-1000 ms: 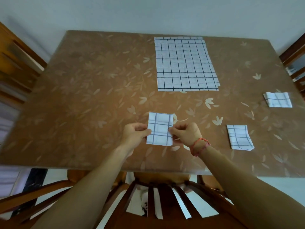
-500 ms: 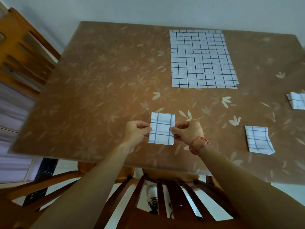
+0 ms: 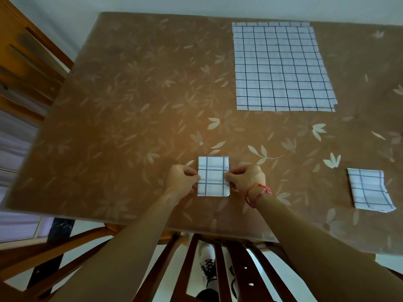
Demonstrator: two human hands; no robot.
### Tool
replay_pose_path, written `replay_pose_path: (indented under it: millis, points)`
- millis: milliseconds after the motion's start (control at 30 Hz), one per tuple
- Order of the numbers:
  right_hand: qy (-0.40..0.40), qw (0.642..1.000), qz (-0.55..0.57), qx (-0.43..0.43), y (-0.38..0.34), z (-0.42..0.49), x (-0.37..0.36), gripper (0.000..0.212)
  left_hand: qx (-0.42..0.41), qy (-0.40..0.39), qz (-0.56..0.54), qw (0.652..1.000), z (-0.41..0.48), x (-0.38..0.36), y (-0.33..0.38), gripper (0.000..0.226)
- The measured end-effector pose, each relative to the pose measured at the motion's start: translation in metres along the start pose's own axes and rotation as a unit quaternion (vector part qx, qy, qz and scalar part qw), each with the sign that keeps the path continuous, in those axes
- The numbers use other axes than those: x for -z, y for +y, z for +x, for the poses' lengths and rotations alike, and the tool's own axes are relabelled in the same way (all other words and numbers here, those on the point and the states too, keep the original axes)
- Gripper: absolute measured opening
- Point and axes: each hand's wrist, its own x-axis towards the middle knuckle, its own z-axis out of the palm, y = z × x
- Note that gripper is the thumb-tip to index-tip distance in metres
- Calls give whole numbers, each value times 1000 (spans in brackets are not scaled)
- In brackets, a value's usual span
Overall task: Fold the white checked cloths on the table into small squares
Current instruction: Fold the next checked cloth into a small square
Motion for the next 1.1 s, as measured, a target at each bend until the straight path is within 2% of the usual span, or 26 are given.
replay_pose_path:
  millis: [233, 600, 767, 1100]
  points:
    - [-4, 1000, -4, -24, 9, 8, -5, 12, -44, 15, 58, 997, 9, -6, -8, 5]
    - [14, 999, -46, 6, 10, 0, -5, 10, -63, 32, 98, 993, 1, -8, -5, 6]
    - [14, 999, -34, -5, 12, -10, -2, 7, -68, 42, 99, 992, -3, -10, -7, 17]
    - [-12, 1000, -6, 9, 17, -34, 8, 16, -22, 38, -4, 999, -17, -15, -13, 19]
